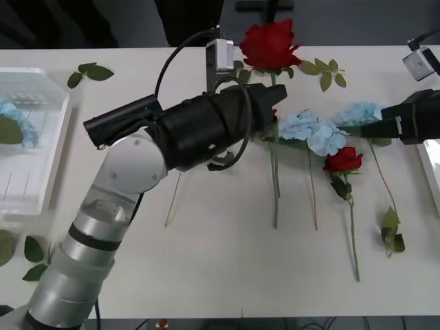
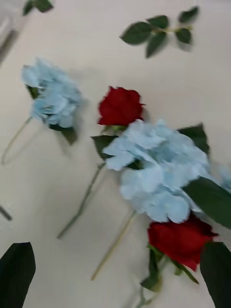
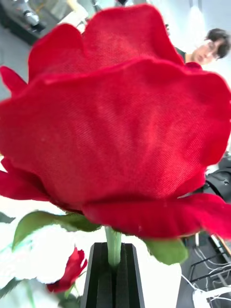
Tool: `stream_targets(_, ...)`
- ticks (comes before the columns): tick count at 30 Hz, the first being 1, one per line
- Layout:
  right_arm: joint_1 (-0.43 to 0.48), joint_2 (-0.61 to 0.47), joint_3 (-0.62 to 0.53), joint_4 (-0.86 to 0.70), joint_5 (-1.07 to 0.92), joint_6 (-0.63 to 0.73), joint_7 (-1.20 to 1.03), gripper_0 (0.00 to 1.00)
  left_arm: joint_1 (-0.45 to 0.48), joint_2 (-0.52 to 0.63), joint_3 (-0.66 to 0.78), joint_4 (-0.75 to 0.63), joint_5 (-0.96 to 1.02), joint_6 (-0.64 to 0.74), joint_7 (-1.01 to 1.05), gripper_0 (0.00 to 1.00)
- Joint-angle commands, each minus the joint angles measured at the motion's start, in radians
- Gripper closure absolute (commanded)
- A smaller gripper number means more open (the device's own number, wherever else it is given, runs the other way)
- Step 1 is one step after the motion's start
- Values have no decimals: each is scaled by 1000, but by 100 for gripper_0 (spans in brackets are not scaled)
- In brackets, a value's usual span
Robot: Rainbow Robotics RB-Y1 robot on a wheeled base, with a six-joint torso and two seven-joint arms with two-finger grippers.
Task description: Place the red flowers into the right box and the blue flowers into the left box. If a person shows an open palm, hand one flower to the person first, then continue sorting.
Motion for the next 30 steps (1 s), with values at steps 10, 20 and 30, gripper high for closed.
stream_targets(10, -16, 16, 42, 90, -301, 80, 192, 0, -85, -58, -9, 59, 72, -10, -14, 100)
stream_targets(20, -16, 92, 71, 104, -317, 74, 212, 0, -85, -60, -12, 59, 75, -9, -15, 100)
stream_targets(30, -16, 153, 152, 104, -318, -2, 214, 0, -85, -55, -12, 58, 76, -10, -17, 100)
